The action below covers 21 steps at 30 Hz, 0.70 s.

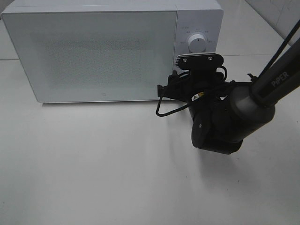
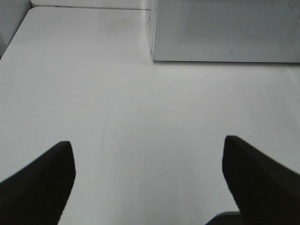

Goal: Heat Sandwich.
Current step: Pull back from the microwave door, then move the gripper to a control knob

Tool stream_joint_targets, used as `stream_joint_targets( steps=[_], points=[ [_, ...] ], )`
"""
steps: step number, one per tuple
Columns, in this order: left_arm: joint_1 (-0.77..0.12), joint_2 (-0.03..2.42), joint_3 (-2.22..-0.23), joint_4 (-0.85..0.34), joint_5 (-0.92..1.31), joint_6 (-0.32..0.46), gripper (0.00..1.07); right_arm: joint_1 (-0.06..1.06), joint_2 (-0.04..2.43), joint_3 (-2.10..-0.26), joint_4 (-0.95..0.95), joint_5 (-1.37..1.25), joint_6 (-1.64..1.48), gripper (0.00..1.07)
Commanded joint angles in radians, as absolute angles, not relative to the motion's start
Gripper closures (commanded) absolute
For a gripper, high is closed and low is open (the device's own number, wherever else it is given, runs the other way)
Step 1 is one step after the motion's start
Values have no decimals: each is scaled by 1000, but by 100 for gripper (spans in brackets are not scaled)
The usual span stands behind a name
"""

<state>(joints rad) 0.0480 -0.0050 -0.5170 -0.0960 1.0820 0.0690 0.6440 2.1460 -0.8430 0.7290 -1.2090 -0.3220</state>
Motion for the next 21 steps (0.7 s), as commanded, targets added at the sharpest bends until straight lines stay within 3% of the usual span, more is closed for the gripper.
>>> stream_joint_targets(
  steps=[1, 10, 14, 15, 16, 17, 21],
  points=[
    [42, -23, -516, -96, 1070, 62, 26, 640, 2144, -853, 721, -1397, -323, 36],
    [42, -23, -516, -96, 1070, 62, 26, 629, 2144, -853, 726, -1397, -323, 51],
    [42, -23, -516, -96, 1070, 62, 26, 629, 2144, -853, 722, -1397, -322, 83],
    [42, -23, -516, -96, 1070, 62, 26, 629, 2144, -853, 722, -1397, -322, 83],
    [42, -23, -516, -96, 1070, 62, 26, 629, 2144, -853, 714, -1397, -304, 102],
    [42, -23, -516, -96, 1070, 62, 26, 629, 2144, -853, 711, -1397, -285, 107],
    [42, -23, -516, -96, 1070, 62, 26, 629, 2144, -853, 705, -1397, -211, 107]
  ],
)
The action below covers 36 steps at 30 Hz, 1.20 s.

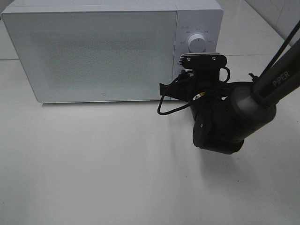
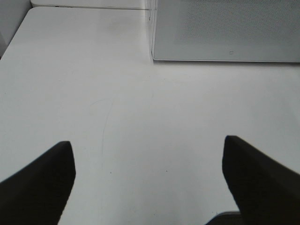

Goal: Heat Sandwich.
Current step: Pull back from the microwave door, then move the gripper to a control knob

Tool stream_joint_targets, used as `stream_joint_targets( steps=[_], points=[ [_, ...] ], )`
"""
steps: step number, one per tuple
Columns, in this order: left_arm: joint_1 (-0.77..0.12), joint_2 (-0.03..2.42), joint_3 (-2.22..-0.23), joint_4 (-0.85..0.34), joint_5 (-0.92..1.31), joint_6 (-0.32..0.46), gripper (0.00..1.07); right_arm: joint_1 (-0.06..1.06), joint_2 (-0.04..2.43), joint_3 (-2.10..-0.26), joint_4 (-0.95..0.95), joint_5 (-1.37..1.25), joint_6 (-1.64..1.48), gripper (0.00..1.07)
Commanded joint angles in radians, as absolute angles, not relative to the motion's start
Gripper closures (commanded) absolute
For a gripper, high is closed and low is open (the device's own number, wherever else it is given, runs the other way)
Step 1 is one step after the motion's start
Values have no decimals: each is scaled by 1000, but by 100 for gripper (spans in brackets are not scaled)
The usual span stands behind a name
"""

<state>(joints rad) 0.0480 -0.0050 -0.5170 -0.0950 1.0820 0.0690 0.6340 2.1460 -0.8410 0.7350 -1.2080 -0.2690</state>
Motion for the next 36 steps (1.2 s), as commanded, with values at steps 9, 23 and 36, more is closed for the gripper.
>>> stream_joint_targets(
  steps=[9, 23, 36],
  points=[
    [42, -23, -516, -96, 1070, 62, 26, 629, 2142, -853, 749, -1397, 126, 107],
    [42, -23, -516, -96, 1070, 62, 26, 629, 2140, -853, 749, -1397, 890, 107],
    [42, -23, -516, -96, 1070, 62, 26, 629, 2140, -853, 752, -1397, 1434, 107]
  ],
)
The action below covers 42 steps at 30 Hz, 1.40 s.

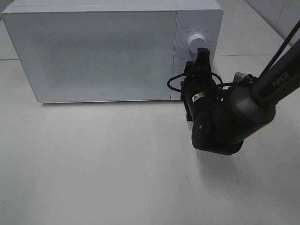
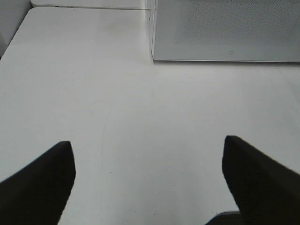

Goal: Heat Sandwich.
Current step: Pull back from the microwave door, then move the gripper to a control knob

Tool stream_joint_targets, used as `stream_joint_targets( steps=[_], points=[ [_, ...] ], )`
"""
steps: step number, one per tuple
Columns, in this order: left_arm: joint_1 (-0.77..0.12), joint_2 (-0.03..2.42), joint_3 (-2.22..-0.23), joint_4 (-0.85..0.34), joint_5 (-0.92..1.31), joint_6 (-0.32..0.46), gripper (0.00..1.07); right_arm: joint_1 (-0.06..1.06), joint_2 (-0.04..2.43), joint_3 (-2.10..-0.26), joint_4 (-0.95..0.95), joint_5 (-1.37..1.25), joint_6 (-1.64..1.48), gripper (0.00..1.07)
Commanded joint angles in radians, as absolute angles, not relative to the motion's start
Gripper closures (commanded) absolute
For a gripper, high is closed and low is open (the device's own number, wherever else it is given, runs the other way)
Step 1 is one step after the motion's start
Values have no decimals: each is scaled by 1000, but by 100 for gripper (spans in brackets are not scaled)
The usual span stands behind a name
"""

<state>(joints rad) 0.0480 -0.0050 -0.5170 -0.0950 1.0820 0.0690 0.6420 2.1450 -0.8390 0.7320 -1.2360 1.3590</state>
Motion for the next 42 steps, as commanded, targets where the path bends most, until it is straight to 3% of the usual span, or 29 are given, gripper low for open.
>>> stream_joint_targets(
  steps=[1, 10, 14, 18, 19, 21, 23, 24, 28, 42],
  points=[
    [42, -23, -516, -96, 1070, 62, 26, 629, 2140, -853, 752, -1397, 1433, 107],
    [42, -23, -516, -96, 1070, 62, 26, 629, 2140, -852, 752, -1397, 1423, 107],
    [42, -23, -516, -96, 1070, 62, 26, 630, 2140, -852, 749, -1397, 1423, 101],
    [42, -23, -516, -96, 1070, 62, 26, 630, 2140, -852, 749, -1397, 1423, 86],
    [42, -23, -516, -96, 1070, 62, 26, 630, 2140, -852, 749, -1398, 1423, 74],
    [42, -23, -516, -96, 1070, 62, 26, 630, 2140, -852, 749, -1398, 1423, 61],
    [42, -23, -516, -96, 1070, 62, 26, 630, 2140, -852, 749, -1398, 1423, 56],
    [42, -23, -516, -96, 1070, 62, 26, 630, 2140, -852, 749, -1398, 1423, 44],
    [42, -23, -516, -96, 1070, 62, 26, 630, 2140, -851, 749, -1398, 1423, 28],
    [42, -23, -516, -96, 1070, 62, 26, 632, 2014, -685, 638, -1399, 1418, 35]
  ],
)
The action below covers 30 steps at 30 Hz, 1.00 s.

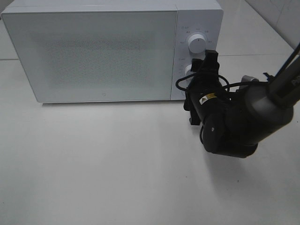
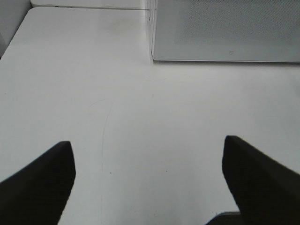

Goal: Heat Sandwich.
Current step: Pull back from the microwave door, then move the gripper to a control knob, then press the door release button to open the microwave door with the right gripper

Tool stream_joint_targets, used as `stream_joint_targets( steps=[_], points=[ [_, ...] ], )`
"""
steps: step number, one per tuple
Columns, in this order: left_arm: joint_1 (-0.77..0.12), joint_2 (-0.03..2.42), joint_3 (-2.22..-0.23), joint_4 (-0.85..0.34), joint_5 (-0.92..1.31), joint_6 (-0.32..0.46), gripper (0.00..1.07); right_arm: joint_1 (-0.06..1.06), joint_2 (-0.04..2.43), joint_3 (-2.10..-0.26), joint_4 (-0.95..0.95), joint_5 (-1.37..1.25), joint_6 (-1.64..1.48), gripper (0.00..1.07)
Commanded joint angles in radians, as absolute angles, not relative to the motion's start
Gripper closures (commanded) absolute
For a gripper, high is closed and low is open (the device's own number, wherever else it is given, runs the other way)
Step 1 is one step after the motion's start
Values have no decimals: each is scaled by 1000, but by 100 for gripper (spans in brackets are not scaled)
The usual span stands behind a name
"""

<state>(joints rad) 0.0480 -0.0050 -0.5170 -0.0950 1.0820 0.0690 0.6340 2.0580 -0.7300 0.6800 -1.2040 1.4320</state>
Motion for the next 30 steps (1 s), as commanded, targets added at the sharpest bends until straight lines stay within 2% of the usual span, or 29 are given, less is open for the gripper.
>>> stream_joint_targets(
  steps=[1, 10, 16, 18, 19, 22, 23, 24, 27, 28, 30],
  points=[
    [42, -23, -516, -96, 1070, 62, 26, 632, 1999, -669, 628, -1399, 1418, 35],
    [42, -23, -516, -96, 1070, 62, 26, 632, 1884, -491, 539, -1399, 1413, 35],
    [42, -23, -516, -96, 1070, 62, 26, 632, 1812, -375, 538, -1399, 1215, 35],
    [42, -23, -516, -96, 1070, 62, 26, 631, 1769, -340, 506, -1398, 968, 35],
    [42, -23, -516, -96, 1070, 62, 26, 631, 1769, -340, 506, -1398, 968, 35],
    [42, -23, -516, -96, 1070, 62, 26, 629, 1727, -324, 474, -1397, 704, 35],
    [42, -23, -516, -96, 1070, 62, 26, 629, 1698, -322, 461, -1394, 532, 35],
    [42, -23, -516, -96, 1070, 62, 26, 629, 1698, -322, 461, -1394, 532, 35],
    [42, -23, -516, -96, 1070, 62, 26, 629, 1646, -322, 456, -1366, 144, 35],
    [42, -23, -516, -96, 1070, 62, 26, 629, 1646, -322, 456, -1366, 144, 35],
    [42, -23, -516, -96, 1070, 62, 26, 629, 1624, -322, 461, -1327, -59, 35]
  ],
)
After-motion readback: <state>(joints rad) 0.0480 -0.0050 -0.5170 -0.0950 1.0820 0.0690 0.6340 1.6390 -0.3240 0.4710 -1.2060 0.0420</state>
